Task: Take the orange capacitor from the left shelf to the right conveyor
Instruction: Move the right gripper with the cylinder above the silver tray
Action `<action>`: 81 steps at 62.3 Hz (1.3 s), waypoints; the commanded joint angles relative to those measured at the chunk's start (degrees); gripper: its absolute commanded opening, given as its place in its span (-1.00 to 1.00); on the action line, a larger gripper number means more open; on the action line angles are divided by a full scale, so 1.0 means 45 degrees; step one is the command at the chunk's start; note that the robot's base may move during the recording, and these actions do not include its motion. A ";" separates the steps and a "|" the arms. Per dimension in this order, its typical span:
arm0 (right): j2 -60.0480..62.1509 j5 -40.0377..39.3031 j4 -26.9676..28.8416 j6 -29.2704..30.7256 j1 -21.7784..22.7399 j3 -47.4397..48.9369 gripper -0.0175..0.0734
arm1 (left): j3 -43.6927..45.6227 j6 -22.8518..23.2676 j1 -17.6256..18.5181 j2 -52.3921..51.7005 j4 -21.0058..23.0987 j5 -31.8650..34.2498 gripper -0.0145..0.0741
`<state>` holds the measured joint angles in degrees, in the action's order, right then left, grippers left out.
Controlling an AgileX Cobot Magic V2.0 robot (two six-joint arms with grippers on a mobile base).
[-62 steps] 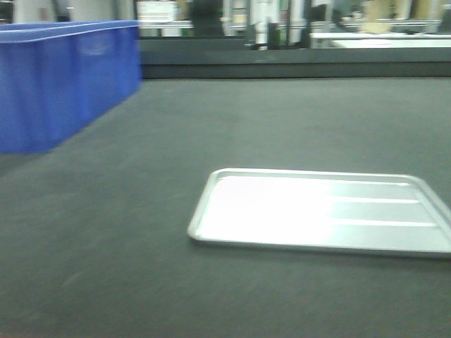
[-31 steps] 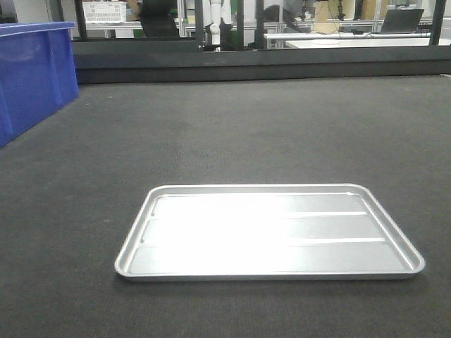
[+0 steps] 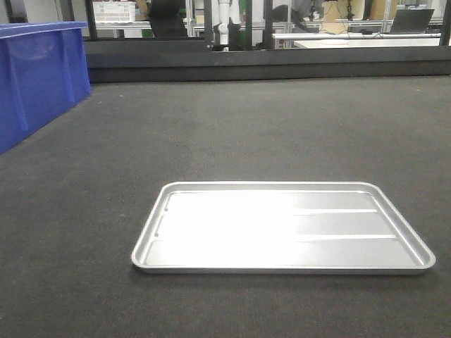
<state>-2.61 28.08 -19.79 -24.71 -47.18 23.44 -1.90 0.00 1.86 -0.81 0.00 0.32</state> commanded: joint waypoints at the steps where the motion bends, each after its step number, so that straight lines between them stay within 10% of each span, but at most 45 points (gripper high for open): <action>1: -0.0168 -0.1782 -0.0366 0.0075 0.0047 0.0319 -0.49 | 0.0099 0.0000 0.0097 0.0129 0.0069 0.1077 -0.91; 24: -0.0755 -0.3742 -0.0754 0.0075 0.0047 0.0368 -0.49 | 0.0099 0.0000 0.0097 0.0129 0.0069 0.1077 -0.91; 45: -0.7614 -0.4847 -0.0844 0.0075 0.0269 0.1195 -0.49 | 0.0099 0.0000 0.0097 0.0129 0.0069 0.1077 -0.91; 81: -1.5829 -1.0578 -0.0539 0.0070 0.3115 0.1747 -0.47 | 0.0099 0.0000 0.0097 0.0129 0.0069 0.1077 -0.91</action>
<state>-72.34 -12.92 -22.28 -24.71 -33.92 29.16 -1.90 0.00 1.86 -0.81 0.00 0.32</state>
